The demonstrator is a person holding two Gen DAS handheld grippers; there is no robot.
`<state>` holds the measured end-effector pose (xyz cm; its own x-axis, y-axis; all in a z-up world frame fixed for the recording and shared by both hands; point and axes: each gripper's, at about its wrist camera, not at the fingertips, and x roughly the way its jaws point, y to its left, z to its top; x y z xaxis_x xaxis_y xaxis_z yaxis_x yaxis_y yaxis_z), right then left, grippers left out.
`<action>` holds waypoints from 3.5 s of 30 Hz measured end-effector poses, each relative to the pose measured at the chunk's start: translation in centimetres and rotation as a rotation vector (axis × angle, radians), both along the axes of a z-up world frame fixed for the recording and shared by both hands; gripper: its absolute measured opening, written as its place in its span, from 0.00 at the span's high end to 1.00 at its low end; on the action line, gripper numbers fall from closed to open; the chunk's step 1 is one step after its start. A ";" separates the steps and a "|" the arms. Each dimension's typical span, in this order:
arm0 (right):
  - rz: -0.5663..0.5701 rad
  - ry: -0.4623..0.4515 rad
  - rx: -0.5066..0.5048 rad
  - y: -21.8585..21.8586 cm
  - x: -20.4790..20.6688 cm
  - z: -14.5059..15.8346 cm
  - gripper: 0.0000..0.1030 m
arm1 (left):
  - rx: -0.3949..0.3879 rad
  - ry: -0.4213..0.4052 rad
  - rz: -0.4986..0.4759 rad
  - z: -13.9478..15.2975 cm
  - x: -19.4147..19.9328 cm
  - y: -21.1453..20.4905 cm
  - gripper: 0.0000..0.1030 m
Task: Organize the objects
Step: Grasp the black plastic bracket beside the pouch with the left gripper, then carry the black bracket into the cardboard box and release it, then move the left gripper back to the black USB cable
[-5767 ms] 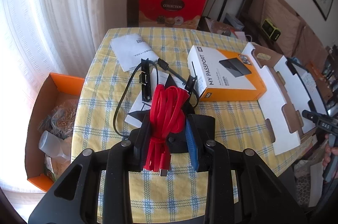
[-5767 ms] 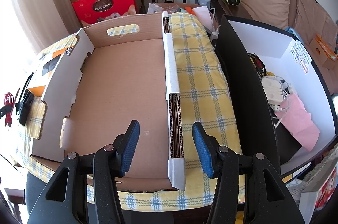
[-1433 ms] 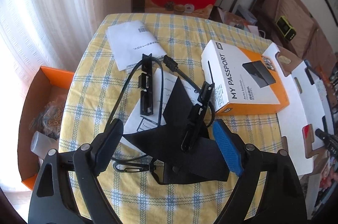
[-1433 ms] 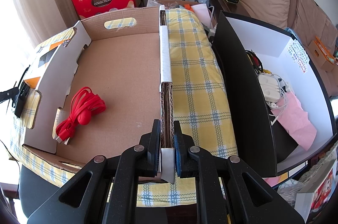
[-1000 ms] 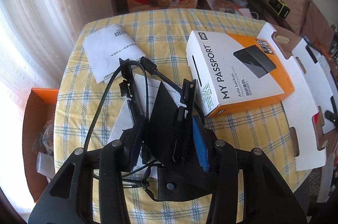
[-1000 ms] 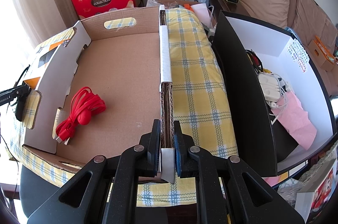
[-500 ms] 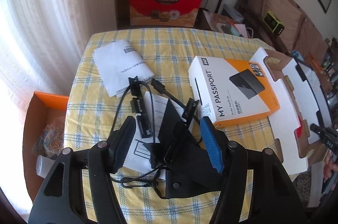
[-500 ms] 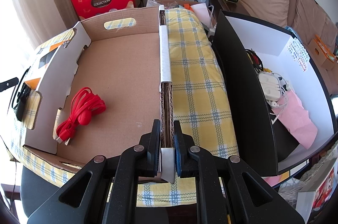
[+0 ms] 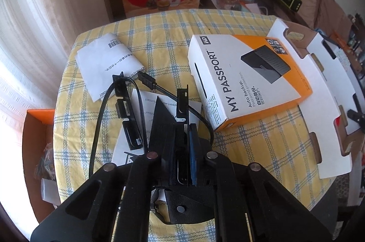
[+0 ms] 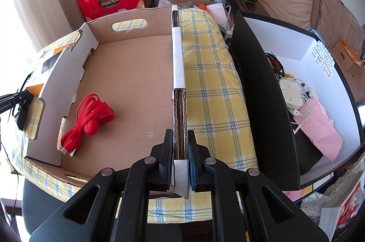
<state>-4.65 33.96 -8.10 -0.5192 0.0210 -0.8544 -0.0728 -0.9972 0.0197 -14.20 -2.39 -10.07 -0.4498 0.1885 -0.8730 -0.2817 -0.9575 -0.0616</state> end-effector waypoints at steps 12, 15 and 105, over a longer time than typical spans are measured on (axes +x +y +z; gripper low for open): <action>0.000 0.000 -0.001 0.0 0.0 0.0 0.90 | 0.109 0.085 0.020 4.8 1.9 -0.5 0.90; -0.001 0.000 -0.006 0.0 0.0 0.0 0.90 | 0.133 0.098 -0.008 6.3 2.7 0.9 0.90; -0.006 -0.006 -0.030 0.5 0.0 -0.4 0.89 | 0.105 -0.042 0.288 1.1 -2.2 -8.8 0.38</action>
